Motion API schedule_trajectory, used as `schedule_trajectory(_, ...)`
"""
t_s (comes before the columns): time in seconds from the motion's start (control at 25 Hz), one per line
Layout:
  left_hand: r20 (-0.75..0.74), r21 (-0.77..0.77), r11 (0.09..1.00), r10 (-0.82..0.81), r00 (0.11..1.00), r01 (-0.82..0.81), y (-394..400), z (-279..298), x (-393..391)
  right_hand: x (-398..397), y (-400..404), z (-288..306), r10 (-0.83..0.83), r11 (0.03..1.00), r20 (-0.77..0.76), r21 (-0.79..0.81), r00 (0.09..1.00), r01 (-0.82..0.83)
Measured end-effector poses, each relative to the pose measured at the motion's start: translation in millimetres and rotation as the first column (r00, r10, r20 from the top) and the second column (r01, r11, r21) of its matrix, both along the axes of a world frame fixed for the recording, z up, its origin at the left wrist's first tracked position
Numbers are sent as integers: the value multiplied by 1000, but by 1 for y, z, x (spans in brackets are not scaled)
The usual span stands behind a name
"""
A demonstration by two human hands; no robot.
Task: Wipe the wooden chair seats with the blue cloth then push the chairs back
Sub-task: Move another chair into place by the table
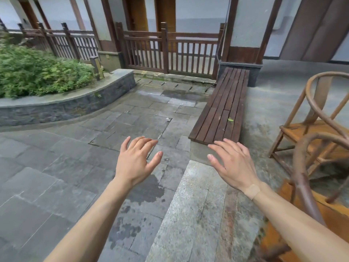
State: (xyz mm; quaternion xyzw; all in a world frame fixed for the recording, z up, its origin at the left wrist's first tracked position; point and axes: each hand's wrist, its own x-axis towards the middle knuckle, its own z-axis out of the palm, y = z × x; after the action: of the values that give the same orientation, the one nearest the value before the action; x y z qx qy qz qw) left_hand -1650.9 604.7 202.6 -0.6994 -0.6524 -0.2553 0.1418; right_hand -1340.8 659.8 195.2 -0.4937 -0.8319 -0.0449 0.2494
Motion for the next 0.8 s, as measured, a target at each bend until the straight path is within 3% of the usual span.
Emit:
schedule_trajectory(0.36, 12, -57, 981, -186, 982, 187, 224, -12, -27, -25, 167, -12, -167, 983, 34, -73, 985, 169)
schedule_trajectory(0.8, -82, -140, 920, -380, 921, 367, 507, -5, 55, 25, 413, -22, -309, 944, -55, -139, 949, 299)
